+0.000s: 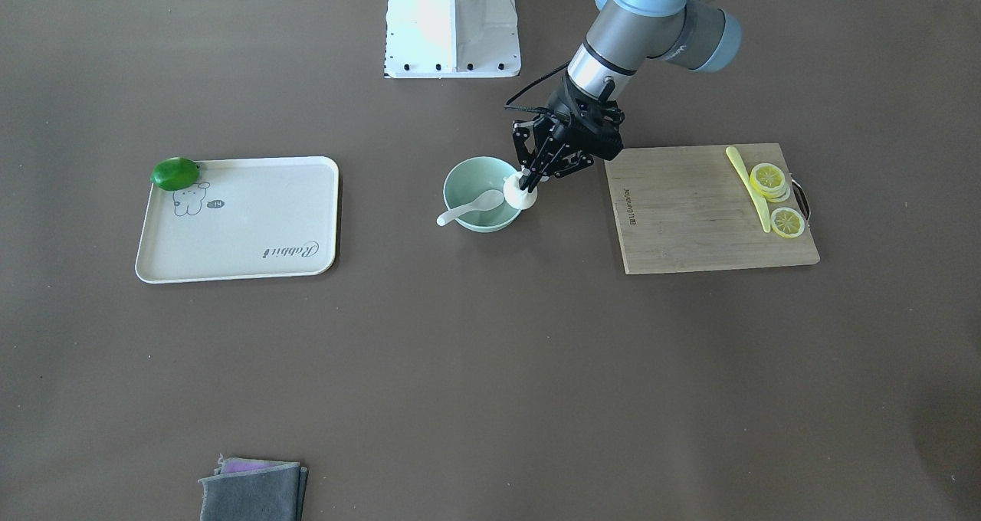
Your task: Put spoon and bun in bowl
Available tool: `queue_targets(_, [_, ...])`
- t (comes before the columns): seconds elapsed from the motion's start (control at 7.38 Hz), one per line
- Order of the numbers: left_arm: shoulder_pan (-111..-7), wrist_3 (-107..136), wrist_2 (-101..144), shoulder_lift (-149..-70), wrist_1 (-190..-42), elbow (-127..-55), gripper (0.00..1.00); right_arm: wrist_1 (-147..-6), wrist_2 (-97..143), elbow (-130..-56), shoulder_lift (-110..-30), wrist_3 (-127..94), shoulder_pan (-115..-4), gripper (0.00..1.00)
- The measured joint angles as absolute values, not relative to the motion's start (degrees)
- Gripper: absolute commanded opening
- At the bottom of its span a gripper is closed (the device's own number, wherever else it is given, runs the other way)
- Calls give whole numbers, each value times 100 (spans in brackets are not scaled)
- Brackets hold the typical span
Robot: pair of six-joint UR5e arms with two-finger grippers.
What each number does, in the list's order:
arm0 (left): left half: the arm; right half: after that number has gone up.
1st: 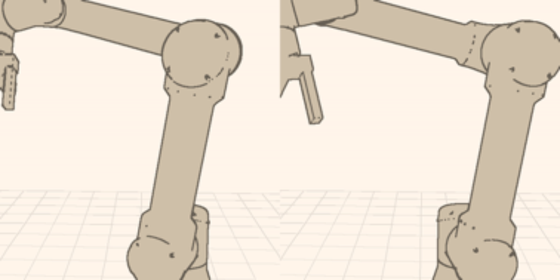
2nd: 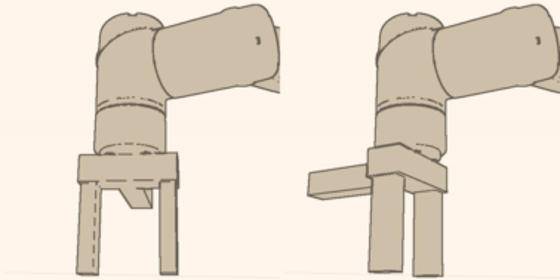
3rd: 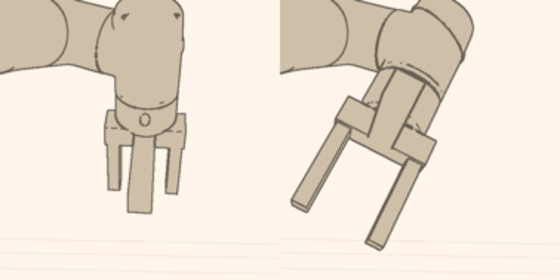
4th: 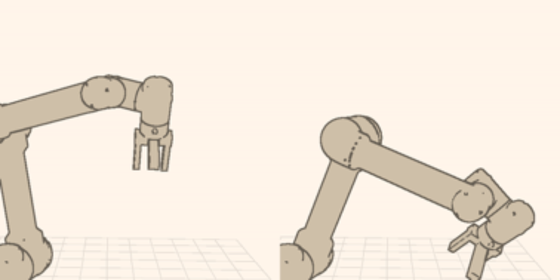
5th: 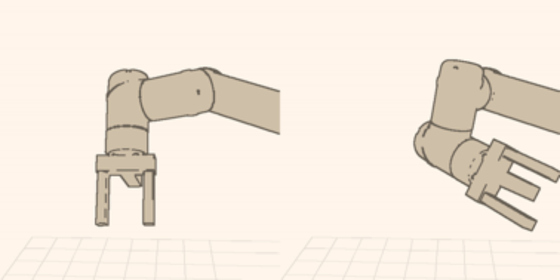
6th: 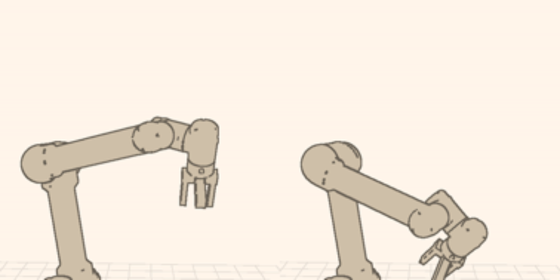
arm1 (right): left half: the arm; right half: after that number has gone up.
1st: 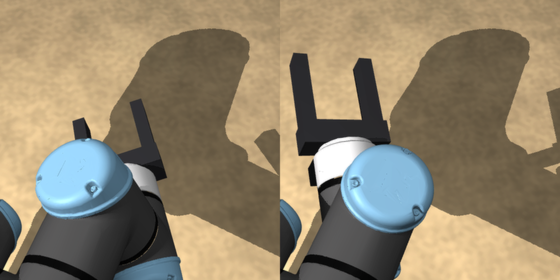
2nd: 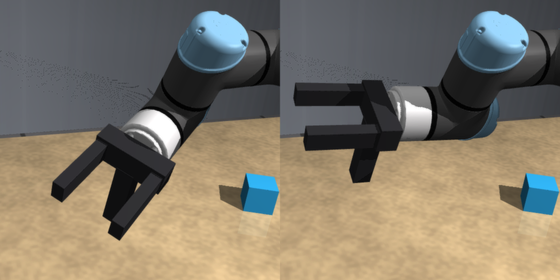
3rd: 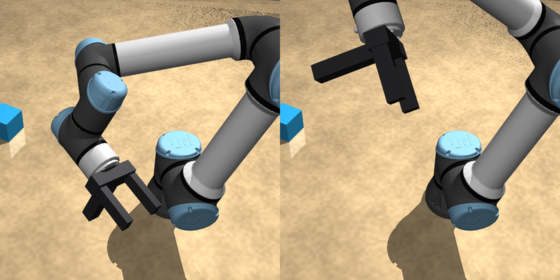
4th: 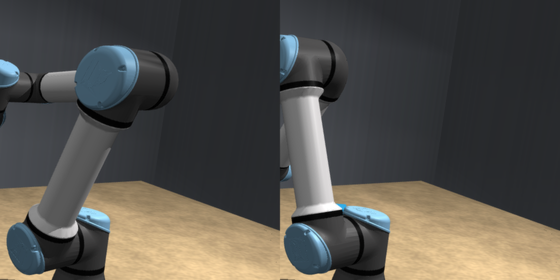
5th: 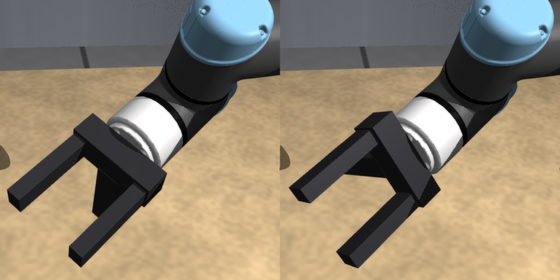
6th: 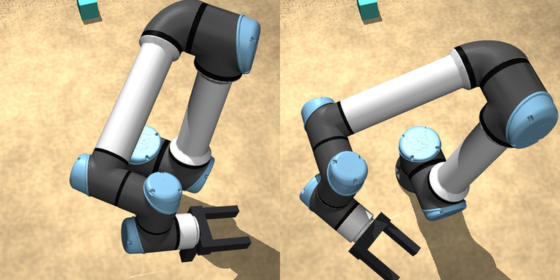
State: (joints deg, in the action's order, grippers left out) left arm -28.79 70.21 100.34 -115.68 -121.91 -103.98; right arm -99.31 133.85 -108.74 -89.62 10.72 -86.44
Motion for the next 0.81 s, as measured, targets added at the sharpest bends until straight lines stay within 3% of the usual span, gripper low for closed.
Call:
queue_targets(0.14, [-2773,7175,10002,-11647,-12192,-10390,97,-9934,13360,-10876,-8987,1052,-8649,100])
queue_targets(0.54, [-2624,7207,9520,-11632,-12098,-10364,99,-9920,13141,-10891,-9219,747,-8748,100])
queue_targets(0.81, [-2941,6517,9880,-11540,-11167,-10643,99,-9912,13048,-10900,-9488,684,-8780,100])
